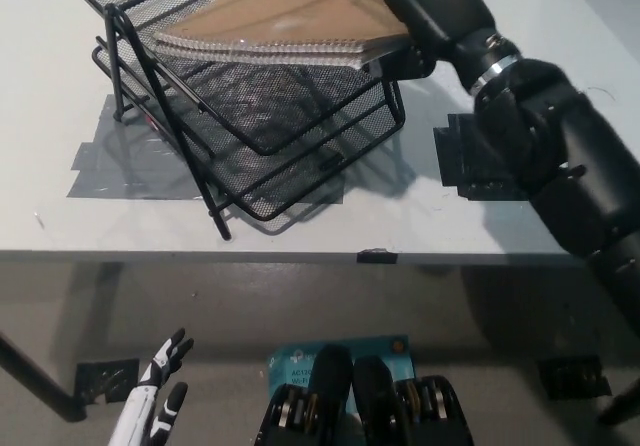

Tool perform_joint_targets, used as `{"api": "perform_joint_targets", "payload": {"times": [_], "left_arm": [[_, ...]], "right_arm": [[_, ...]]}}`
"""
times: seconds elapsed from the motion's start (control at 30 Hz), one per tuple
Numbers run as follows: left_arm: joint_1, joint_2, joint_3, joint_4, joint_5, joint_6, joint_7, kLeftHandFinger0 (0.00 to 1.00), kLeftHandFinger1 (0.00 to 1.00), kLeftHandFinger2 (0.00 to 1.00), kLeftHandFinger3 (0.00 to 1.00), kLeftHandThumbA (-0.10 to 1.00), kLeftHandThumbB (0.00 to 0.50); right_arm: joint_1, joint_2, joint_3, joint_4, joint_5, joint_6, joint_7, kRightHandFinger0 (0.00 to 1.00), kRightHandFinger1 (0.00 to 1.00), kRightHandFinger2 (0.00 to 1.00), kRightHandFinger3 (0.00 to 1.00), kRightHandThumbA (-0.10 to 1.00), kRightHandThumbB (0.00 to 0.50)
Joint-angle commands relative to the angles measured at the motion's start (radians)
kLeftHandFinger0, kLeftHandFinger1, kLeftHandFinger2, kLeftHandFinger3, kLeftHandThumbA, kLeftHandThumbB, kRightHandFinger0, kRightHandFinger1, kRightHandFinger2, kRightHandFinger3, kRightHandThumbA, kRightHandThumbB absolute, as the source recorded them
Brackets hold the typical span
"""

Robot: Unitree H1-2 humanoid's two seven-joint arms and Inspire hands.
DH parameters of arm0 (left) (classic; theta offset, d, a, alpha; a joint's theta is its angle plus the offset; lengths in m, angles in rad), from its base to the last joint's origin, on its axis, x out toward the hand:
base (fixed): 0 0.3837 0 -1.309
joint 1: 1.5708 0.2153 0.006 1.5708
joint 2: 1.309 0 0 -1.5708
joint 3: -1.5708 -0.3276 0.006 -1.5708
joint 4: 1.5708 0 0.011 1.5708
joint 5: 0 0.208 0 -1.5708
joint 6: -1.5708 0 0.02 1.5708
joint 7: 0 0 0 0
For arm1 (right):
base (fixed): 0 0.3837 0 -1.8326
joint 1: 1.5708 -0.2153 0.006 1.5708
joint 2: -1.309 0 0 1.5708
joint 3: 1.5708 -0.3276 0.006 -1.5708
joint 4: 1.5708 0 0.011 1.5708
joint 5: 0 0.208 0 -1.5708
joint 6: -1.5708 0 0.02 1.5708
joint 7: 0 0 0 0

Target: A person hands a notebook to the robot and the robot grabs it with its right hand and places it in the file tray kept in the centre of the desk infront of it.

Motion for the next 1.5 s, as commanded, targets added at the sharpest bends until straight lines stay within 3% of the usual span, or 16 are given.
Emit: {"api": "perform_joint_targets", "payload": {"times": [0.0, 0.4, 0.47, 0.8, 1.27, 1.47], "left_arm": [[-0.049, 0.027, 0.009, -0.040, -0.008, -0.018, -0.014, 1.00, 0.99, 0.96, 1.00, 1.00, 0.314], [-0.071, 0.025, 0.011, -0.033, -0.027, -0.014, -0.018, 1.00, 0.98, 0.94, 1.00, 0.98, 0.318], [-0.074, 0.024, 0.009, -0.034, -0.036, -0.006, -0.023, 1.00, 0.97, 0.93, 1.00, 0.97, 0.325], [-0.084, 0.030, 0.007, -0.034, -0.028, -0.006, -0.025, 1.00, 0.98, 0.94, 1.00, 0.98, 0.308], [-0.105, 0.033, 0.000, -0.016, -0.030, -0.046, -0.024, 1.00, 0.97, 0.93, 1.00, 0.96, 0.286], [-0.108, 0.027, 0.001, -0.039, -0.028, -0.008, -0.028, 1.00, 0.94, 0.92, 1.00, 0.96, 0.295]], "right_arm": [[-0.436, -0.587, -0.046, -0.782, 0.697, 0.537, 1.091, 1.00, 1.00, 1.00, 1.00, 0.61, 0.500], [-0.455, -0.551, -0.031, -0.786, 0.574, 0.537, 1.244, 1.00, 1.00, 1.00, 1.00, 0.58, 0.500], [-0.449, -0.544, -0.021, -0.795, 0.557, 0.537, 1.251, 1.00, 1.00, 1.00, 1.00, 0.54, 0.500], [-0.397, -0.503, 0.013, -0.818, 0.500, 0.537, 1.251, 1.00, 1.00, 1.00, 1.00, 0.54, 0.500], [-0.267, -0.276, -0.048, -0.802, 0.277, 0.537, 1.251, 1.00, 1.00, 1.00, 1.00, 0.72, 0.500], [-0.290, -0.183, -0.053, -0.764, 0.200, 0.537, 1.249, 1.00, 1.00, 1.00, 1.00, 0.79, 0.500]]}}
